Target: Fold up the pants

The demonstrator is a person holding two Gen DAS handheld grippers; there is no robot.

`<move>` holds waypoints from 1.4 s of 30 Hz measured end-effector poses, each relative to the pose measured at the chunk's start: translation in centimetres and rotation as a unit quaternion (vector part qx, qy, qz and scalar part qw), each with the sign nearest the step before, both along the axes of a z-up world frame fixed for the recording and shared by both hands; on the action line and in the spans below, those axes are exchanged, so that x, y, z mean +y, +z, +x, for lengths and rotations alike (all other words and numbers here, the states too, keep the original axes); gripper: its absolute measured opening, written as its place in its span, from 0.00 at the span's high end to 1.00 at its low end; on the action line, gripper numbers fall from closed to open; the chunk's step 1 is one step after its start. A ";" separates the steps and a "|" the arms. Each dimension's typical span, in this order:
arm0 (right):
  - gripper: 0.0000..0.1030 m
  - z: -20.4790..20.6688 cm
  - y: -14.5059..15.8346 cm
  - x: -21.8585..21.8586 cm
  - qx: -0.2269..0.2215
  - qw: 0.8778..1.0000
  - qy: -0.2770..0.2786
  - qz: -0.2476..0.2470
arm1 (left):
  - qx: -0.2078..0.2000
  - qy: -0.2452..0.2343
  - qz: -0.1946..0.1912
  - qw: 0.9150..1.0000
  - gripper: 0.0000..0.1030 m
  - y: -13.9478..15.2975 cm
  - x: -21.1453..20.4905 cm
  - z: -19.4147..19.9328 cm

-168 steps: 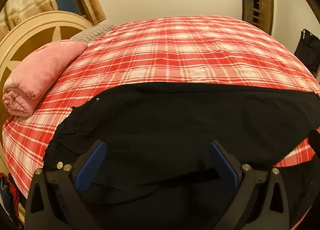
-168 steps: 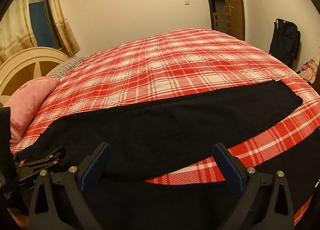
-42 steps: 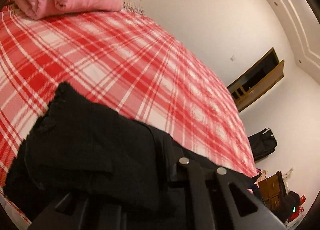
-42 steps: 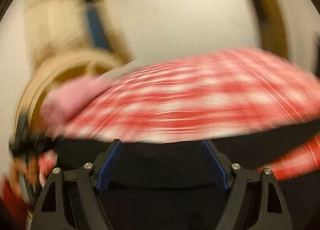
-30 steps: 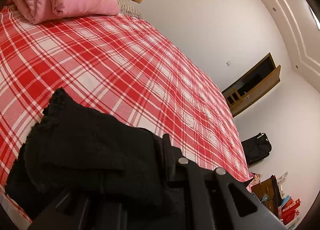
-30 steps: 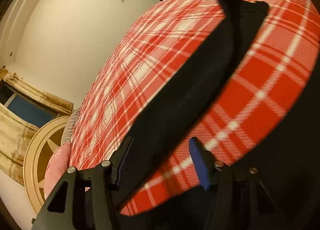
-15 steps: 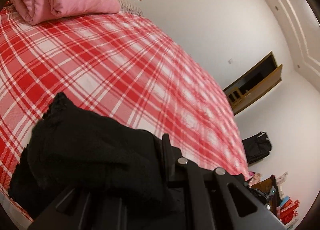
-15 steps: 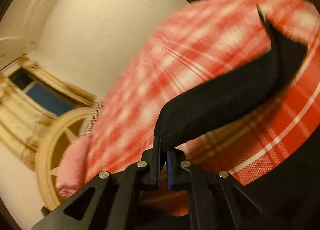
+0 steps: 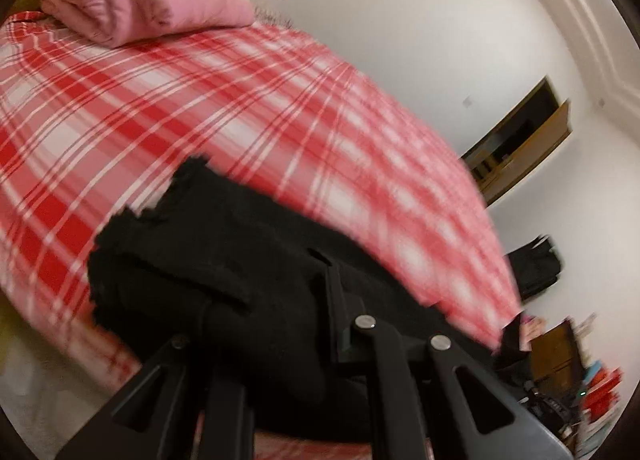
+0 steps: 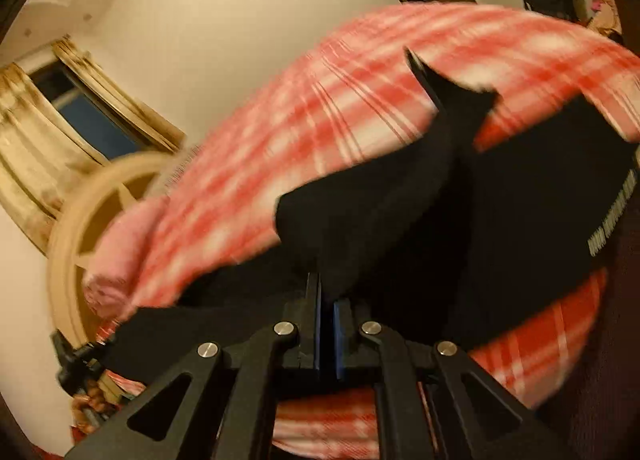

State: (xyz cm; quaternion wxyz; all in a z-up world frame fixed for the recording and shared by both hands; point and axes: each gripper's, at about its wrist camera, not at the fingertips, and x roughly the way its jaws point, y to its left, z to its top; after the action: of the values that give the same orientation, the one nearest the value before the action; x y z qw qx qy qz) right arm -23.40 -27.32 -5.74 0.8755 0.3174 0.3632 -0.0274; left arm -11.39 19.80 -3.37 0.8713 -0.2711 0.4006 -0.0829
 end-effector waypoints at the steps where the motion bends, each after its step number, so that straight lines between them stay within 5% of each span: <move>1: 0.95 0.1 -0.7 0.1 0.004 1.000 -0.002 -0.013 | 0.008 0.000 0.019 1.000 0.89 -0.6 -0.2 -0.3; 6: 0.95 1.2 -3.4 1.4 0.033 0.997 -0.006 -0.073 | 0.028 0.007 0.108 0.994 0.88 -3.7 -1.1 -0.7; 10: 0.85 0.5 -2.8 -1.1 0.035 0.998 -0.047 -0.008 | 0.047 0.017 0.134 0.990 0.85 -6.4 -1.2 -0.8; 13: 0.67 -1.2 1.4 -2.8 -0.022 0.992 -0.118 -0.040 | 0.036 0.017 0.120 0.992 0.84 -6.4 -0.7 -1.0; 14: 0.51 -1.5 2.7 -2.5 -0.046 0.990 -0.121 -0.057 | 0.033 0.016 0.116 0.993 0.84 -6.3 -0.6 -1.0; 15: 0.30 -1.4 4.3 -1.8 -0.082 0.988 -0.108 -0.072 | 0.029 0.016 0.112 0.993 0.84 -6.2 -0.5 -1.0; 17: 0.23 0.3 5.9 0.3 -0.126 0.989 -0.043 -0.066 | 0.022 0.013 0.105 0.994 0.84 -6.0 -0.4 -1.1; 20: 0.23 6.5 5.1 5.6 -0.117 0.985 0.125 0.010 | 0.006 0.010 0.101 0.995 0.84 -5.6 -0.6 -1.6; 22: 0.23 11.4 2.7 10.6 -0.081 0.972 0.216 0.048 | -0.005 0.008 0.099 0.995 0.84 -5.3 -0.8 -1.7; 26: 0.33 17.8 -2.1 17.7 -0.017 0.948 0.301 0.096 | -0.020 0.004 0.095 0.995 0.84 -4.6 -0.8 -1.6; 32: 0.43 20.7 -5.2 23.3 0.021 0.923 0.368 0.110 | -0.044 -0.002 0.094 0.995 0.84 -3.7 -0.7 -1.8; 36: 0.85 21.7 -4.4 23.9 0.027 0.908 0.408 0.096 | -0.055 -0.006 0.092 0.994 0.84 -3.3 -0.7 -1.6; 42: 0.86 25.5 -0.3 18.7 -0.050 0.926 0.351 0.127 | -0.063 0.001 0.088 0.994 0.84 -2.6 -0.3 -0.9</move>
State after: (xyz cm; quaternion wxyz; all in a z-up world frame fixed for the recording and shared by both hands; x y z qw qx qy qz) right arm 2.10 -8.62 -6.02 0.7986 0.2795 0.4072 0.3439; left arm -12.24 19.51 -5.93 0.9153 -0.1880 0.3505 -0.0631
